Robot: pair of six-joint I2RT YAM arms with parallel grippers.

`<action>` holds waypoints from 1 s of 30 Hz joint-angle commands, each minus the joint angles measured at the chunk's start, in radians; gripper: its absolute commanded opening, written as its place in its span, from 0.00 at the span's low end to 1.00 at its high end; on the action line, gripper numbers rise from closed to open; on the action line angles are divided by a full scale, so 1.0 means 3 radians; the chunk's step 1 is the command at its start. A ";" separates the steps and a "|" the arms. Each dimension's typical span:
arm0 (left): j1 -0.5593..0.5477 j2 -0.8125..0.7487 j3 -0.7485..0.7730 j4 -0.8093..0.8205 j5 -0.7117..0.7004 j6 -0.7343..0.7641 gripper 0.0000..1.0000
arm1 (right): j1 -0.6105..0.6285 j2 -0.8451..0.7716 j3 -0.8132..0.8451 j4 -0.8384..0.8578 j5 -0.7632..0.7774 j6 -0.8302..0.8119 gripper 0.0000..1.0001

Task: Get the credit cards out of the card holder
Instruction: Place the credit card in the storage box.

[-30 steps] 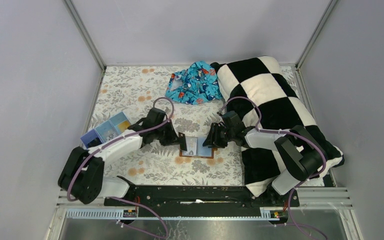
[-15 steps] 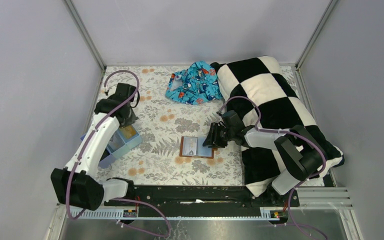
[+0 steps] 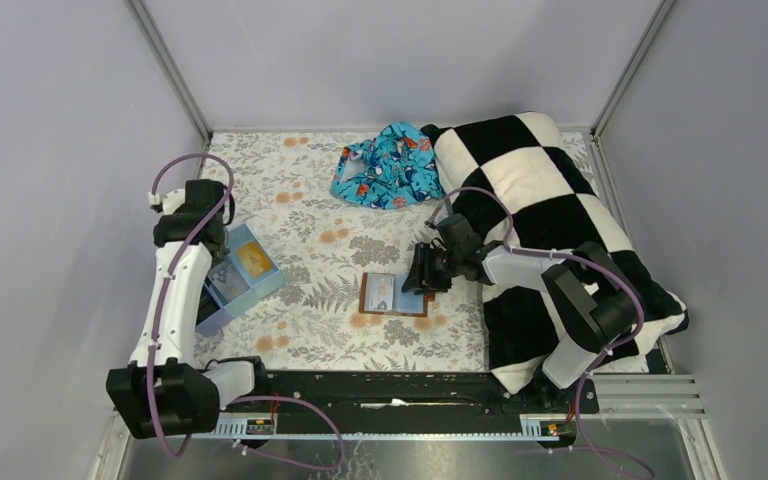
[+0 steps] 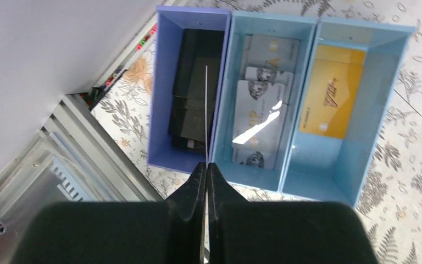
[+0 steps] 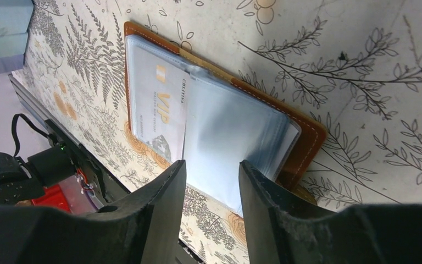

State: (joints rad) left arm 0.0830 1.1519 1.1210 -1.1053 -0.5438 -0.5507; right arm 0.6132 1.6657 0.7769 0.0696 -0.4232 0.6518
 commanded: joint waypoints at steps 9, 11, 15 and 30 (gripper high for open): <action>0.0315 0.0386 -0.0185 0.0298 -0.0465 -0.0028 0.00 | 0.0022 0.0343 0.0247 -0.0275 -0.0271 -0.0119 0.54; 0.0454 0.0447 -0.0194 0.0365 -0.0202 0.0034 0.00 | 0.0022 0.0351 0.0253 -0.0272 -0.0289 -0.0117 0.55; 0.0635 0.0453 -0.0235 0.0521 0.0136 0.0139 0.00 | 0.0023 0.0355 0.0272 -0.0281 -0.0298 -0.0109 0.56; 0.0754 0.0721 -0.0388 0.0940 0.1377 0.0305 0.00 | 0.0022 0.0358 0.0226 -0.0277 -0.0283 -0.0094 0.59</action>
State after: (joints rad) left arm 0.3088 1.3712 1.0000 -0.9104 -0.2966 -0.4786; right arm 0.6132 1.7496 0.8608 0.0360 -0.5426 0.6338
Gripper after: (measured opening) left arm 0.007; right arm 0.590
